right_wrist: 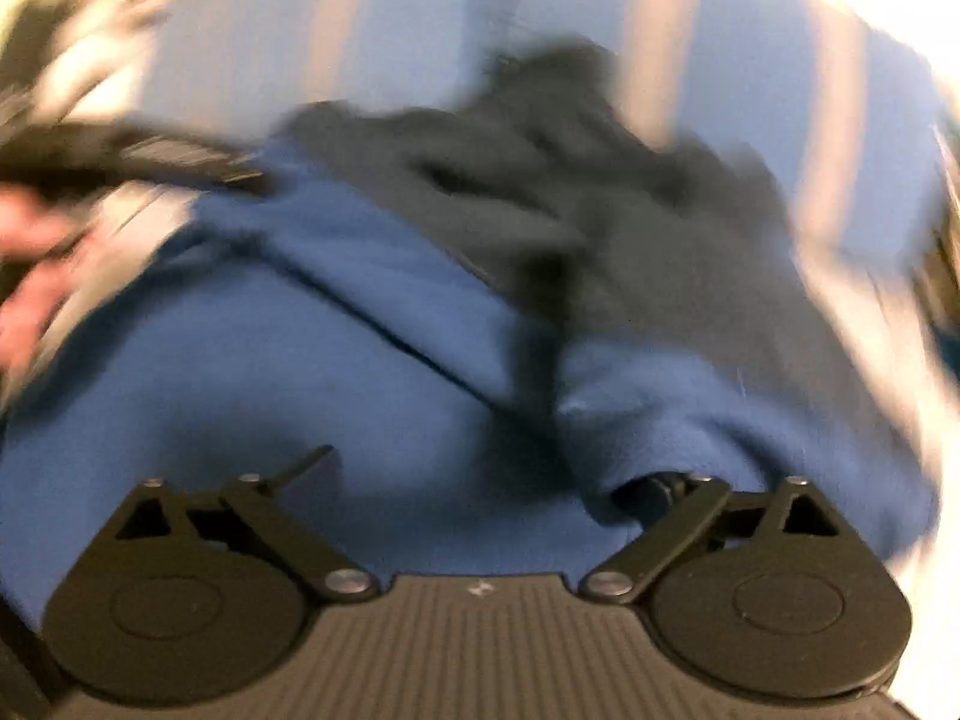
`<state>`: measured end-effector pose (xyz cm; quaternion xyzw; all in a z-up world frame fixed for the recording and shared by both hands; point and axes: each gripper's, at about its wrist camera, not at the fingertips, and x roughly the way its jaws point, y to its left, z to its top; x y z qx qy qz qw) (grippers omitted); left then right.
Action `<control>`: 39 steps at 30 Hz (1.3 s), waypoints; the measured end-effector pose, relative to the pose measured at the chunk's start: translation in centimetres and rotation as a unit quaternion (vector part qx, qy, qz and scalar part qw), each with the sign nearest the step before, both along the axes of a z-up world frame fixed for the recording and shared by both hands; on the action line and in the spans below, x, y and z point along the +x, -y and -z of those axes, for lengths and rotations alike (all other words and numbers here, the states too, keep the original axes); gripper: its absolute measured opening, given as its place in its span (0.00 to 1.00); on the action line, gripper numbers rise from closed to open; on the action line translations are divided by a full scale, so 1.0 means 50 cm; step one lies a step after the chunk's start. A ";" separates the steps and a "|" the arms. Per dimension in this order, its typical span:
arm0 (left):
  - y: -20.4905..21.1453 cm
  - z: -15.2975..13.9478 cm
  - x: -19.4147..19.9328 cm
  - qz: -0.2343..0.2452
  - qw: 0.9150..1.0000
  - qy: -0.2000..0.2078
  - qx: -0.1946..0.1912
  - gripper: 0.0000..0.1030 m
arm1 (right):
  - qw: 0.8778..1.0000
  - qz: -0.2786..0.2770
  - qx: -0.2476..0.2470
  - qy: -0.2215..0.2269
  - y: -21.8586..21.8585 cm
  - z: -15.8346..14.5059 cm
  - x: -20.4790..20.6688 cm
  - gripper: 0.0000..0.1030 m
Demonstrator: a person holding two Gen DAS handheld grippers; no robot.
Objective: Fold clothes
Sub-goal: 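Grasp the blue sleeve with the right tool and lift it over the hoodie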
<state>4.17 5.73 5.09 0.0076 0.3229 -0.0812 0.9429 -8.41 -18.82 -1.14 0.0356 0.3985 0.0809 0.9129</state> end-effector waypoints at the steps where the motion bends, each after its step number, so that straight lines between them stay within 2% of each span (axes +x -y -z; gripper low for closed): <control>1: -0.001 -0.001 0.000 0.001 1.000 0.000 0.000 0.72 | 0.998 0.045 0.030 -0.022 0.016 0.014 -0.005 0.98; 4: -0.002 -0.003 0.001 0.004 1.000 -0.003 -0.002 0.72 | 0.983 0.141 0.114 -0.032 0.065 0.034 -0.051 0.98; 9: 0.001 -0.009 -0.002 0.011 1.000 -0.006 -0.010 0.72 | 0.962 0.205 0.169 0.060 0.122 -0.014 -0.121 0.98; 11: 0.002 -0.012 -0.007 0.015 1.000 -0.005 -0.014 0.72 | 0.946 0.245 0.195 0.088 0.171 -0.038 -0.122 0.98; 13: 0.002 -0.015 -0.011 0.019 1.000 -0.004 -0.017 0.72 | 0.919 0.303 0.234 0.090 0.238 -0.051 -0.109 0.98; 17: -0.005 -0.016 -0.017 0.022 1.000 -0.004 -0.018 0.72 | 0.868 0.398 0.291 0.064 0.341 -0.031 -0.095 0.97; 19: -0.007 -0.017 -0.016 0.019 1.000 -0.005 -0.018 0.72 | 0.847 0.429 0.313 0.036 0.373 -0.007 -0.080 0.97; 21: -0.011 -0.018 -0.015 0.015 1.000 -0.005 -0.021 0.72 | 0.833 0.447 0.325 0.015 0.390 0.017 -0.068 0.95; 23: -0.015 -0.019 -0.015 0.013 1.000 -0.004 -0.024 0.72 | 0.824 0.459 0.332 -0.007 0.403 0.041 -0.051 0.80; 24: -0.017 -0.020 -0.015 0.012 1.000 -0.004 -0.026 0.72 | 0.819 0.463 0.339 -0.016 0.406 0.050 -0.044 0.76; 25: -0.019 -0.021 -0.014 0.011 1.000 -0.003 -0.028 0.72 | 0.813 0.468 0.347 -0.023 0.409 0.059 -0.039 0.65; 26: -0.021 -0.021 -0.014 0.010 1.000 -0.003 -0.028 0.72 | 0.812 0.465 0.351 -0.022 0.404 0.062 -0.038 0.46; 28: -0.025 -0.020 -0.015 0.009 1.000 -0.002 -0.028 0.72 | 0.831 0.447 0.330 -0.003 0.388 0.041 -0.026 0.34; 29: -0.027 -0.020 -0.015 0.008 1.000 -0.002 -0.028 0.72 | 0.849 0.428 0.309 0.024 0.371 0.018 -0.022 0.30; 31: -0.034 -0.017 -0.014 0.006 1.000 -0.002 -0.027 0.72 | 0.887 0.369 0.264 0.086 0.327 -0.037 -0.017 0.30; 33: -0.043 -0.014 -0.013 0.001 1.000 -0.002 -0.028 0.72 | 0.919 0.283 0.222 0.159 0.268 -0.095 -0.026 0.30; 35: -0.053 -0.012 -0.011 -0.006 1.000 -0.003 -0.031 0.72 | 0.940 0.173 0.195 0.223 0.205 -0.147 -0.044 0.31; 36: -0.057 -0.011 -0.010 -0.008 0.999 -0.003 -0.033 0.72 | 0.943 0.111 0.188 0.249 0.175 -0.169 -0.055 0.33; 37: -0.063 -0.012 -0.009 -0.012 0.999 -0.002 -0.035 0.72 | 0.942 0.030 0.193 0.273 0.143 -0.193 -0.070 0.43; 38: -0.068 -0.014 -0.008 -0.016 0.999 -0.001 -0.038 0.72 | 0.937 -0.028 0.200 0.285 0.122 -0.210 -0.082 0.68; 39: -0.074 -0.015 -0.007 -0.021 0.999 0.002 -0.040 0.72 | 0.929 -0.081 0.208 0.296 0.103 -0.227 -0.094 0.78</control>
